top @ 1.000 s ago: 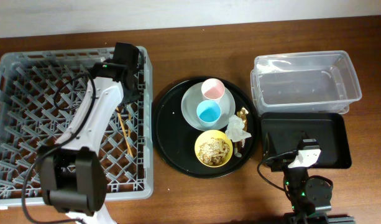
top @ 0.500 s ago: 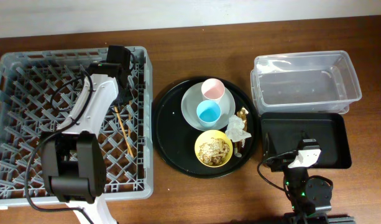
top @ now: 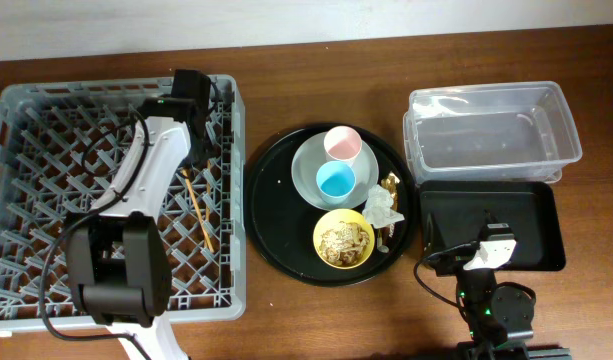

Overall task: Sort waste into correct bins and load items into the dishwasher rack
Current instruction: 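Place the second chopstick into the dish rack with the left gripper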

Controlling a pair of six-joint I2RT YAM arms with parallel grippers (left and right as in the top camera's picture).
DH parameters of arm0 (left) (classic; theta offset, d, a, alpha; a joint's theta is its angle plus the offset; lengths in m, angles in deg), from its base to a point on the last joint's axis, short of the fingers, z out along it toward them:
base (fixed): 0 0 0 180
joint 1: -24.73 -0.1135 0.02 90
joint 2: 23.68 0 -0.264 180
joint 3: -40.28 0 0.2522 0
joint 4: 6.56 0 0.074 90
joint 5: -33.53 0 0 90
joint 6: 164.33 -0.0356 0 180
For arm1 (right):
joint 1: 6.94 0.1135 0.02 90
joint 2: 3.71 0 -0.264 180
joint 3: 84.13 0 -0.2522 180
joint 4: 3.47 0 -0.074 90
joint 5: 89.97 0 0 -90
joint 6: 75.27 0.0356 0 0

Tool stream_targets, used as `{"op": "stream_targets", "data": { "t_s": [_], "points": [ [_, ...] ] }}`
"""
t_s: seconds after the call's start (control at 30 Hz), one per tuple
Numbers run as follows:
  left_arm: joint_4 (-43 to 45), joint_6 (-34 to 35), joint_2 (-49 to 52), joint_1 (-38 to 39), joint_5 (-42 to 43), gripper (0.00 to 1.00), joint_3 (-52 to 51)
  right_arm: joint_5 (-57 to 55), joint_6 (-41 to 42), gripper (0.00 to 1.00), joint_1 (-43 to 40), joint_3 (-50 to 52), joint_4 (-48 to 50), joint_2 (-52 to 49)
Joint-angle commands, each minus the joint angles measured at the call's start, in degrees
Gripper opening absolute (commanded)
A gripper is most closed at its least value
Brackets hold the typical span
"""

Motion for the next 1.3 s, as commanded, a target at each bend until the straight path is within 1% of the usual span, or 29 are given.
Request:
{"op": "stream_targets", "data": {
  "t_s": [0.0,0.1,0.13,0.2,0.4,0.5,0.63,0.7,0.8,0.83,0.87,0.9,0.93,0.97,1.2,1.27],
  "points": [
    [-2.69,0.28,-1.62,-0.94,-2.97,0.05,4.22,-0.52,-0.02,0.99,-0.42,0.31,-0.35,0.44],
    [-7.17,0.22,-3.19,-0.94,-2.97,0.05,8.04,-0.52,-0.02,0.99,-0.42,0.31,-0.35,0.44],
    [-8.15,-0.98,-3.58,-0.94,-2.93,0.02,9.01,-0.52,-0.02,0.99,-0.42,0.31,-0.35,0.42],
    [-8.72,-7.78,-4.63,-0.92,-1.36,0.00,10.84,-0.52,-0.02,0.99,-0.42,0.31,-0.35,0.44],
    [-8.70,-19.06,-4.81,-0.90,5.05,0.00,11.37,-0.52,-0.02,0.99,-0.42,0.31,-0.35,0.44],
    [-8.72,-19.30,-4.79,-0.90,5.31,0.01,11.37,-0.52,-0.02,0.99,-0.42,0.31,-0.35,0.44],
    [-8.92,-21.20,-4.74,-0.90,9.86,0.01,10.84,-0.52,-0.02,0.99,-0.42,0.31,-0.35,0.44],
    [-8.85,-21.16,-4.72,-0.90,9.90,0.02,10.25,-0.52,-0.02,0.99,-0.42,0.31,-0.35,0.44],
    [-8.66,-21.16,-4.63,-0.94,9.73,0.19,9.60,-0.52,-0.02,0.99,-0.42,0.31,-0.35,0.44],
    [-8.63,-21.16,-4.63,-0.94,9.68,0.22,9.60,-0.52,-0.02,0.99,-0.42,0.31,-0.35,0.42],
    [-8.63,-21.16,-4.63,-0.94,9.70,0.34,9.60,-0.52,-0.02,0.99,-0.42,0.31,-0.35,0.44],
    [-8.63,-21.16,-4.63,-0.94,9.68,0.49,9.60,-0.52,-0.02,0.99,-0.42,0.31,-0.35,0.42],
    [-8.61,-21.16,-4.63,-0.94,9.70,0.59,9.60,-0.52,-0.02,0.99,-0.42,0.31,-0.35,0.42],
    [-8.59,-21.16,-4.63,-0.94,9.70,0.62,9.60,-0.52,-0.02,0.99,-0.42,0.31,-0.35,0.44],
    [-8.50,-19.98,-5.29,-0.96,9.73,0.64,10.93,-0.52,-0.02,0.99,-0.42,0.31,-0.35,0.42],
    [-8.52,-19.23,-5.99,-1.14,9.64,0.68,11.54,-0.52,-0.02,0.99,-0.42,0.31,-0.35,0.44]
  ]
}}
